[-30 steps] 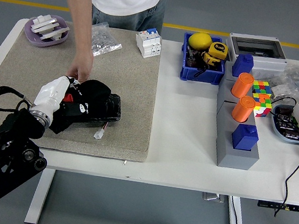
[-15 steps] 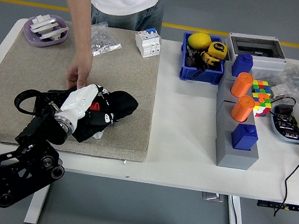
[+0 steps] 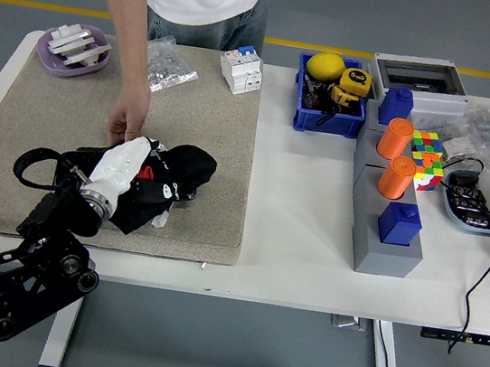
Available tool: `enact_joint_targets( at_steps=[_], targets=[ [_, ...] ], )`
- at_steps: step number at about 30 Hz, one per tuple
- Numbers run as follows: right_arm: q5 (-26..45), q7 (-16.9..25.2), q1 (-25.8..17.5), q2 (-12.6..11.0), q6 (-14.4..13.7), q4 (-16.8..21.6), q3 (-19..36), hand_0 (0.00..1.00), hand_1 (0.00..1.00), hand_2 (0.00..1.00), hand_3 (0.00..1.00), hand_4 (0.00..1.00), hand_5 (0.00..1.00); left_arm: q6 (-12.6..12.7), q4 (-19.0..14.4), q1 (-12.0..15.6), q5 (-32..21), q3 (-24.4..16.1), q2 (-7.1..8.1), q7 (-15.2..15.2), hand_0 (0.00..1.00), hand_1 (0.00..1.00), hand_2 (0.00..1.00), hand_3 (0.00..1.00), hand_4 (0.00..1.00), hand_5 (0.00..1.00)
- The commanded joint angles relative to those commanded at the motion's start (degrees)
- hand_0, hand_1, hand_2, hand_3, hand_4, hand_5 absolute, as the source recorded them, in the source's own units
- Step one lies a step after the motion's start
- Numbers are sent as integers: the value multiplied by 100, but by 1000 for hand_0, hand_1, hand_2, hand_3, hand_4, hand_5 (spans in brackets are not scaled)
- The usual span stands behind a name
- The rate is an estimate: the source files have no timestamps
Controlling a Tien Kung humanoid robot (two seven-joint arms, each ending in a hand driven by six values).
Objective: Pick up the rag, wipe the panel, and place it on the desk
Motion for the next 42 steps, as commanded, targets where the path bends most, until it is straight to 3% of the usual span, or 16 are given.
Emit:
enact_joint_targets(
  at_steps=[8,21,42],
  targets=[
    [4,3,-16,4,1,0,18,714,260,630,632,998,594,13,-8,332,115,-368,139,-10,181,106,457,421,164,2],
    [37,4,-31,-8,9,0,-16,714,260,630,633,998,592,28,90,844,365,-1298,322,-14,181,108,458,420,163,2],
    [32,3,-54,-5,7,0,-16,715,260,628,633,998,593,90,262,1171,577,-2275,375,67,187,111,454,417,157,2]
  ],
)
